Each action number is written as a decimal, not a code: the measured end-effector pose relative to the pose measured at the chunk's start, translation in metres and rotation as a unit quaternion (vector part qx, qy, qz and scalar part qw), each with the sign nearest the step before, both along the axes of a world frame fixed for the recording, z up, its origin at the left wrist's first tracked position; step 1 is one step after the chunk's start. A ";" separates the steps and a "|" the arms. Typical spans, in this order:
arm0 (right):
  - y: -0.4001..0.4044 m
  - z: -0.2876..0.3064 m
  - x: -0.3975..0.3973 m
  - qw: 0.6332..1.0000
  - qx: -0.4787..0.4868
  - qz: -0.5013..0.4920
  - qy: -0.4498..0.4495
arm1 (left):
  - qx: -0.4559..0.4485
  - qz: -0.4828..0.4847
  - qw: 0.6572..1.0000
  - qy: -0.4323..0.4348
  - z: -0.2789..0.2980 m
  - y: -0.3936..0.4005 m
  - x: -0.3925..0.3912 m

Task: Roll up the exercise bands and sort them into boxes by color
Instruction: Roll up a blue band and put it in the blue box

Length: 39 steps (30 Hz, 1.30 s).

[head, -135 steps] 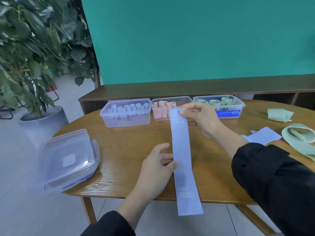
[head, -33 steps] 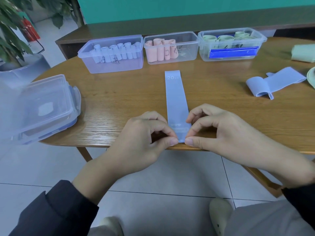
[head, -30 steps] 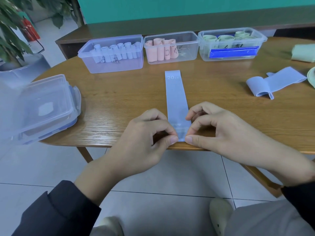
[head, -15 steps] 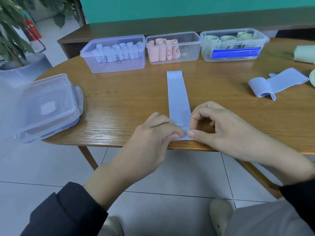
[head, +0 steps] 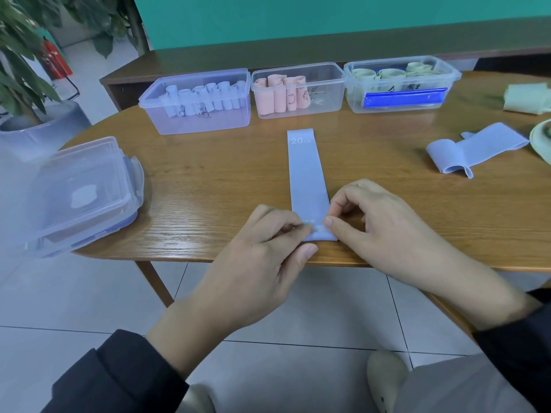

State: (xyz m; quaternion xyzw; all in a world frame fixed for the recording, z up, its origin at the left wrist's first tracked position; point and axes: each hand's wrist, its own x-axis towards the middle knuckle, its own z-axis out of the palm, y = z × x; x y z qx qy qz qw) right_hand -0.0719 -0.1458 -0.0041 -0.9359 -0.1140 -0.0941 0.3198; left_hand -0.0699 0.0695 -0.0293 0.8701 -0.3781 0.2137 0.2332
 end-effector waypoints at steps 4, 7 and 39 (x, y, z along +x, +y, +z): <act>0.001 -0.003 0.000 0.999 0.010 -0.023 -0.024 | 0.042 0.014 0.999 -0.028 0.000 -0.001 -0.002; 0.002 -0.007 -0.003 0.996 0.015 -0.027 -0.085 | 0.071 0.015 0.997 -0.028 0.001 0.001 -0.001; 0.000 -0.019 -0.022 0.974 -0.163 0.040 -0.155 | -0.035 0.056 0.998 -0.010 0.000 0.002 -0.001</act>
